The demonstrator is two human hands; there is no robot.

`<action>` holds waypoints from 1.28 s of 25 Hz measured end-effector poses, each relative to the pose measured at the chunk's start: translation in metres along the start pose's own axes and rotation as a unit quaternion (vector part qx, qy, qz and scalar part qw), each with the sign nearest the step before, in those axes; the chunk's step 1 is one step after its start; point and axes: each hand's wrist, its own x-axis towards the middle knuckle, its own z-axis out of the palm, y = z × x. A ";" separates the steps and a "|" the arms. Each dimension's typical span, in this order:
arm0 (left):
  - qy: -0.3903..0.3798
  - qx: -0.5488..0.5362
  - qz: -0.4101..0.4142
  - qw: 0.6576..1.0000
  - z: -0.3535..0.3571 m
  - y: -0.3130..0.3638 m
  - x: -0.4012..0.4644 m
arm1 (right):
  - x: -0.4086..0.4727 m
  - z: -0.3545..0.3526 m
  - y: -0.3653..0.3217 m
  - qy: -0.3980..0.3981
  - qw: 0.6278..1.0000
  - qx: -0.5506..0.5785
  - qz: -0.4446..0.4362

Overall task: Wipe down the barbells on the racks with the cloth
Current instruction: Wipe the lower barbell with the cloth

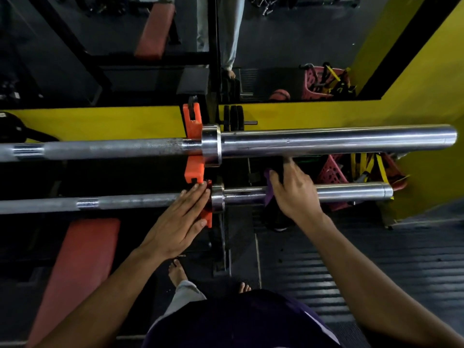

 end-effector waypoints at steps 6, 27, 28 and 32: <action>-0.045 0.056 -0.003 0.997 -0.001 0.005 0.002 | 0.057 0.042 -0.059 -0.337 0.934 -0.104 0.061; -0.045 0.055 -0.010 0.997 0.000 0.003 0.002 | -0.011 0.055 -0.062 -0.175 0.975 -0.113 -0.072; -0.044 0.052 -0.012 0.998 0.001 0.002 0.002 | -0.031 0.054 -0.051 -0.129 0.977 -0.111 -0.128; -0.043 0.043 -0.007 0.998 -0.001 0.004 0.003 | -0.050 0.033 0.006 -0.023 0.980 -0.104 -0.170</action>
